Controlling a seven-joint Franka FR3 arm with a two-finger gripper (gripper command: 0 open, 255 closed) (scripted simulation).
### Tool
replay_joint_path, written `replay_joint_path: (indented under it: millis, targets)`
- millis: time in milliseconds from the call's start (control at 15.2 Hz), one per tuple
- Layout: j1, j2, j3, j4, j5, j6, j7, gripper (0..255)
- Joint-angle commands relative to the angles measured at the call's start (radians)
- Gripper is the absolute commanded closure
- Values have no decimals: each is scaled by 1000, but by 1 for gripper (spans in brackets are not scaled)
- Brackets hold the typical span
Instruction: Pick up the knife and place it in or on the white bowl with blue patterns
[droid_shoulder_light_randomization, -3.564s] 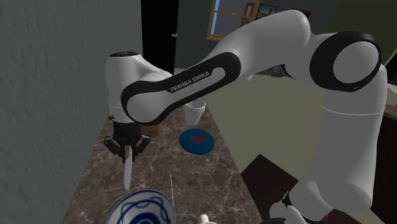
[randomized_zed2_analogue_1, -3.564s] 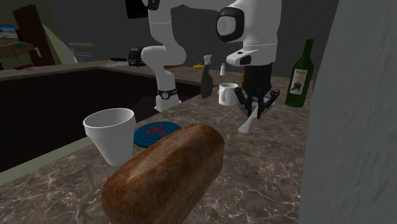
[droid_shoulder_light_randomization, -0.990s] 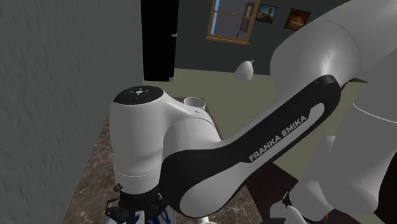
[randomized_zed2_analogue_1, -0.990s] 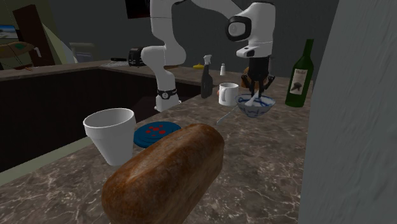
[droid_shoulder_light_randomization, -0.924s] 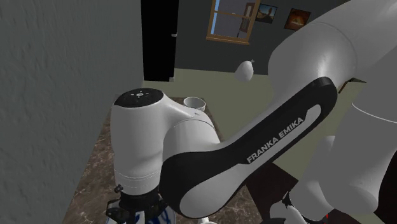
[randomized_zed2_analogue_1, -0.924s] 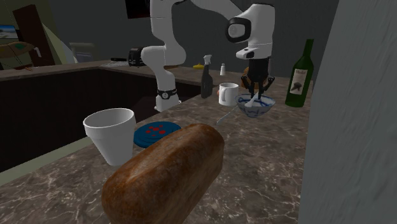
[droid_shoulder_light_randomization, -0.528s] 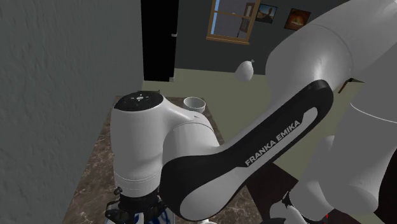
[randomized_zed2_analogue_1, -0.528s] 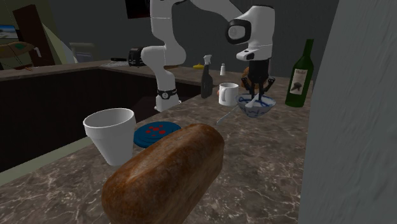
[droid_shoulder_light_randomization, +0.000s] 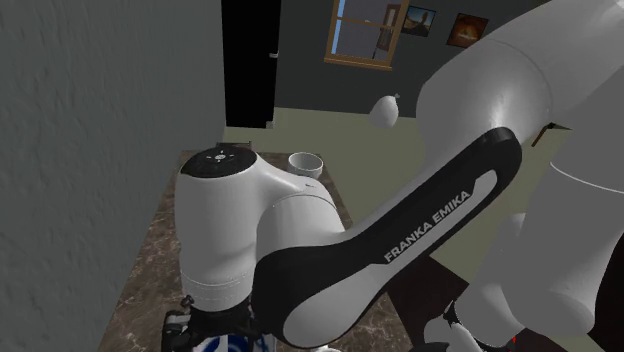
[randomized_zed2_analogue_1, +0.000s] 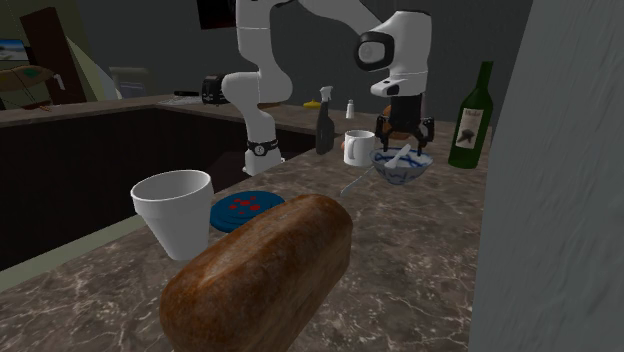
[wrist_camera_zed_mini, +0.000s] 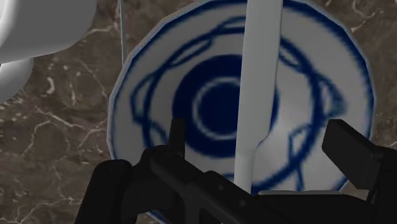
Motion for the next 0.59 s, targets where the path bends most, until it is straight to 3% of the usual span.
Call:
replay_joint_path:
  millis: [0, 198, 528]
  targets:
    - [-7, -27, 4, 12, 22, -34, -16, 0]
    - [-23, -93, 6, 51, 74, -125, -53, 0]
    - [-22, -93, 5, 51, 74, -125, -53, 0]
